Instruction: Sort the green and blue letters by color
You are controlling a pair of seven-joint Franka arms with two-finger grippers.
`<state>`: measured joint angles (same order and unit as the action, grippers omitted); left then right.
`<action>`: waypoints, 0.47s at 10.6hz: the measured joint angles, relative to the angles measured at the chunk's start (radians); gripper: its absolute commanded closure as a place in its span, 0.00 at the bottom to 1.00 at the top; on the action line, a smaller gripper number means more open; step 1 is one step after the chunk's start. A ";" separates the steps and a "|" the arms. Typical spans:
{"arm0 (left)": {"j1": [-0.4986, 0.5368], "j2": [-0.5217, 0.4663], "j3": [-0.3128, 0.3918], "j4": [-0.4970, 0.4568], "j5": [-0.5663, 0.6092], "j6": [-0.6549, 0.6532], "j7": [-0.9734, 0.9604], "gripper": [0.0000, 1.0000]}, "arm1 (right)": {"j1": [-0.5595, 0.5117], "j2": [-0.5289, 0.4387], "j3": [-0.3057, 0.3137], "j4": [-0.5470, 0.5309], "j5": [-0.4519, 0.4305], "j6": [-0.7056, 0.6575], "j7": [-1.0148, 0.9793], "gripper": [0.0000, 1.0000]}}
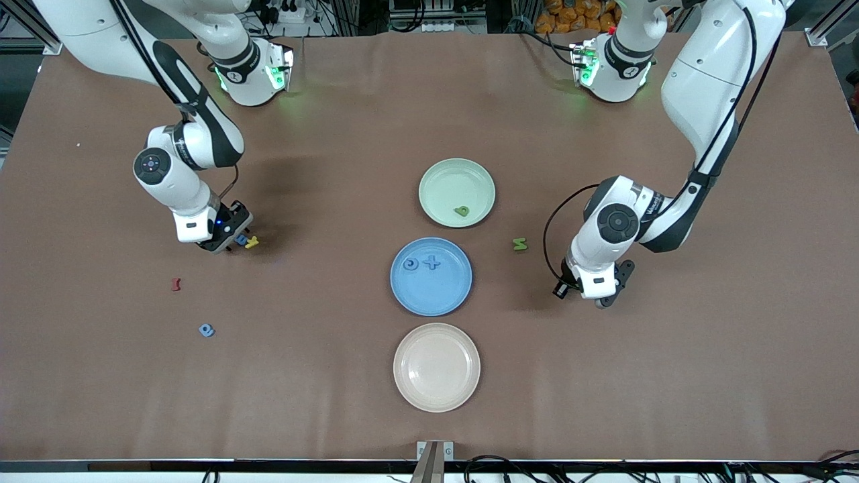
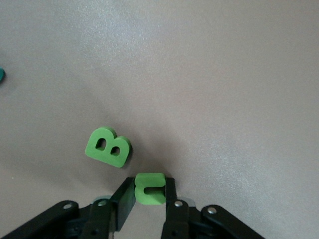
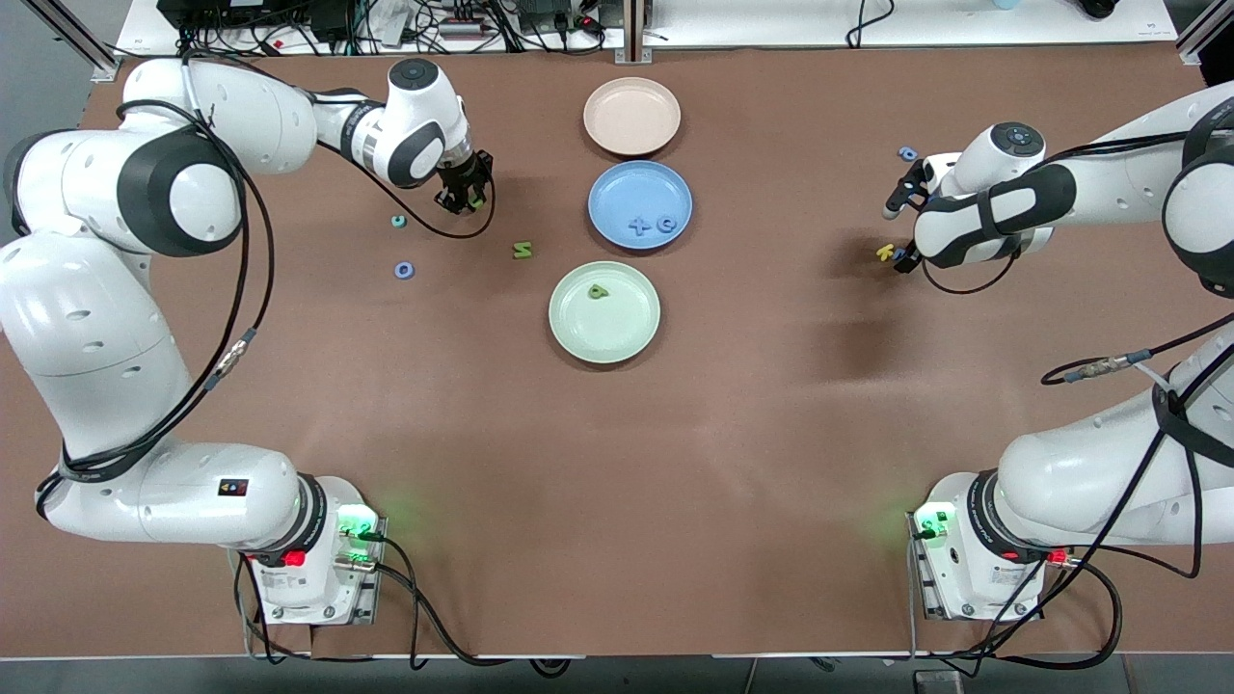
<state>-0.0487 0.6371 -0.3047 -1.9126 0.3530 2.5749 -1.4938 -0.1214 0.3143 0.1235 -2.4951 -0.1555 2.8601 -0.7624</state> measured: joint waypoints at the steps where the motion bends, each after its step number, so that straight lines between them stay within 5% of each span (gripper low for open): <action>1: 0.000 -0.001 0.000 0.001 0.000 0.001 -0.001 1.00 | -0.005 0.003 0.000 -0.001 -0.004 0.008 0.000 0.52; 3: 0.000 -0.002 0.000 0.003 0.000 0.001 -0.001 1.00 | -0.005 0.002 0.003 -0.001 -0.005 0.009 0.000 0.52; 5: 0.000 -0.011 -0.007 0.010 0.000 -0.011 -0.001 1.00 | -0.005 0.001 0.005 -0.001 -0.005 0.009 0.000 0.69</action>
<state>-0.0491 0.6257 -0.3120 -1.9026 0.3530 2.5637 -1.4952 -0.1268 0.3154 0.1284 -2.4961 -0.1606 2.8689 -0.7626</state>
